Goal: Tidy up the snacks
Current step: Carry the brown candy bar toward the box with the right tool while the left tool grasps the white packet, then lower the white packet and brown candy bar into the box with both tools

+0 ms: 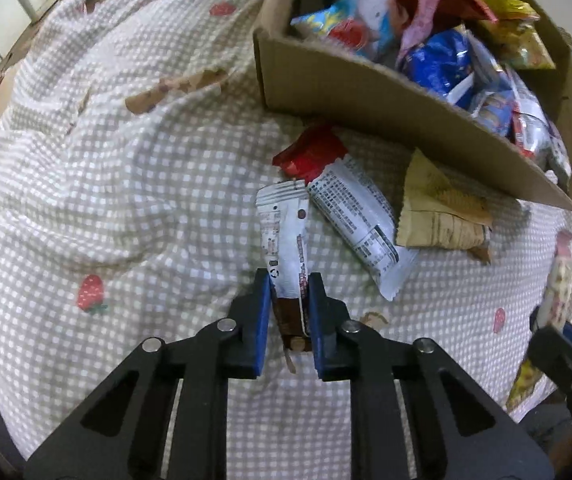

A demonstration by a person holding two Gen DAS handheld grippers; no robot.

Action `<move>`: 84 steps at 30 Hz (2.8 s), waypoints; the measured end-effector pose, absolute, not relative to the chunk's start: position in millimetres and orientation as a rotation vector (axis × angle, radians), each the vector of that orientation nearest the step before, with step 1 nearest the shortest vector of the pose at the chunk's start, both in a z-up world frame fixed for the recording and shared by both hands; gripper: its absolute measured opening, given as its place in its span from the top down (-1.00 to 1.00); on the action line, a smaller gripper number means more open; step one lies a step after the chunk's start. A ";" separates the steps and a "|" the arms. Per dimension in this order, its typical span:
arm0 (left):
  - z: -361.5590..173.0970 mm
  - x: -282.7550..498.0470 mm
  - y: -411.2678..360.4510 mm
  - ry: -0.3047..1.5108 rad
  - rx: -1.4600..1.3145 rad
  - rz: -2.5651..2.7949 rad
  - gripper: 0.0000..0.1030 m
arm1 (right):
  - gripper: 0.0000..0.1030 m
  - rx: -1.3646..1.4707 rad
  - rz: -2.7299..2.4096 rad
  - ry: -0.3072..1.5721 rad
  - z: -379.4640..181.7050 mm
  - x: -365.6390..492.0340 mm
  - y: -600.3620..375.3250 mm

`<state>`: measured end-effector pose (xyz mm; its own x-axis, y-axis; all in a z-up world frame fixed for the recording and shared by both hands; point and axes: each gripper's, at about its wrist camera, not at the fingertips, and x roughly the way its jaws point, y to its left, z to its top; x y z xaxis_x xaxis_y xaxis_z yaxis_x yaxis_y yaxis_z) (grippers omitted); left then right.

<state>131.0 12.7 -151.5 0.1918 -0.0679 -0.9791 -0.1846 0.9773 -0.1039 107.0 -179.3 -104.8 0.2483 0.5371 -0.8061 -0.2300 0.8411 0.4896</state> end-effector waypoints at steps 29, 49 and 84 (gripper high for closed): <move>-13.5 107.4 14.0 1.002 -0.073 -0.032 0.73 | 0.43 0.475 0.575 1.013 -46.2 117.6 -223.9; -20.5 209.3 -43.8 0.960 0.041 -0.148 0.73 | 0.43 0.435 0.440 0.956 -48.1 209.5 -246.2; -47.9 221.9 -42.3 0.932 -0.001 -0.178 0.37 | 0.35 0.522 0.397 0.989 -77.3 230.8 -254.0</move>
